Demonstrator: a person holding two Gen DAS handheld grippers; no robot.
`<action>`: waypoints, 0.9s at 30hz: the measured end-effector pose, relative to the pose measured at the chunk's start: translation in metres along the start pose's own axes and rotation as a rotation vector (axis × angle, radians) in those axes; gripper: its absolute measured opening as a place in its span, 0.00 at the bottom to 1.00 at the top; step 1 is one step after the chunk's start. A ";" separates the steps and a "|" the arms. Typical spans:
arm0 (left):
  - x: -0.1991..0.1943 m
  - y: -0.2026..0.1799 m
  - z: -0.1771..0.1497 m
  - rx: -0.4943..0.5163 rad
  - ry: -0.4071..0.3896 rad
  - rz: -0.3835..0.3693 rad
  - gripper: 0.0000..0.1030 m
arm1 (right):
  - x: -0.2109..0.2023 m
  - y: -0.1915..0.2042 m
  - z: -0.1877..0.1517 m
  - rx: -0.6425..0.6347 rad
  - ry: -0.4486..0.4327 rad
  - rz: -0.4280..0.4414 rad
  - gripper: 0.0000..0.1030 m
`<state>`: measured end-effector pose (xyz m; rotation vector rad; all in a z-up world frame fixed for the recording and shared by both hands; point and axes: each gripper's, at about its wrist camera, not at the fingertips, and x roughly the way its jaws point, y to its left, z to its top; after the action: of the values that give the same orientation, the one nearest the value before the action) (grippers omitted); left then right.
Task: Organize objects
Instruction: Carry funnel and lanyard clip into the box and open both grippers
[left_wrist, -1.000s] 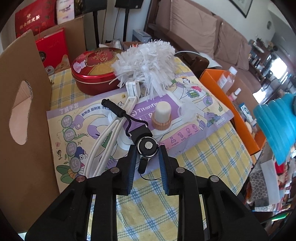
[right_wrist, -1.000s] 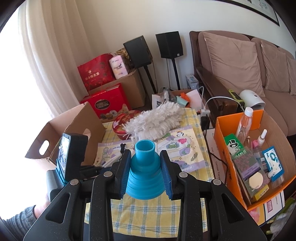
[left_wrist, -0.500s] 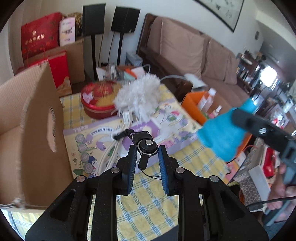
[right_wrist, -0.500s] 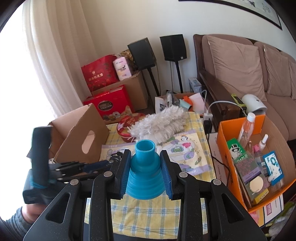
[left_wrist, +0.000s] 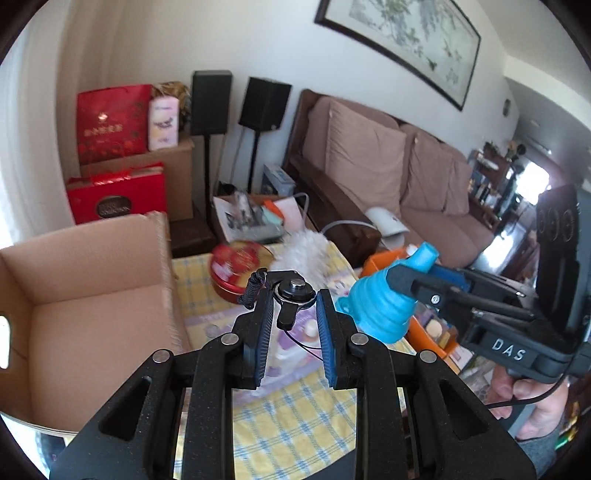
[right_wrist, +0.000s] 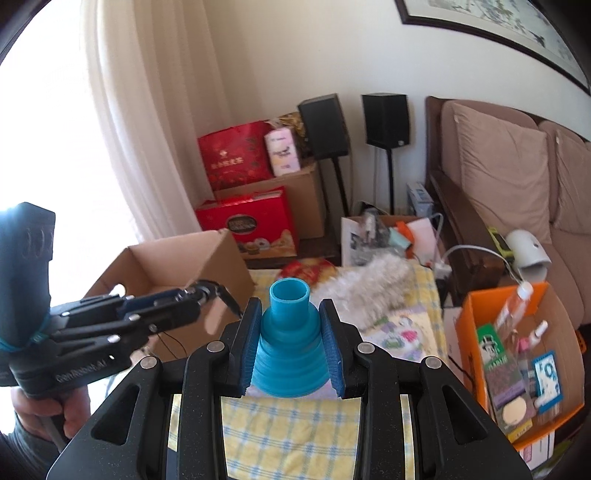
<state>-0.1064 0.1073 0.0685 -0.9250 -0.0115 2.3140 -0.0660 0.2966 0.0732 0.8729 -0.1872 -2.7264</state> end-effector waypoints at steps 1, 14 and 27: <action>-0.005 0.007 0.003 -0.011 -0.006 0.007 0.21 | 0.003 0.005 0.003 -0.006 0.003 0.010 0.31; -0.035 0.078 0.008 -0.094 -0.023 0.104 0.21 | 0.050 0.080 0.035 -0.105 0.029 0.116 0.31; -0.040 0.130 0.001 -0.153 -0.023 0.190 0.21 | 0.096 0.123 0.042 -0.151 0.071 0.157 0.31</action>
<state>-0.1575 -0.0184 0.0643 -1.0141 -0.1168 2.5274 -0.1392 0.1526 0.0798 0.8721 -0.0329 -2.5228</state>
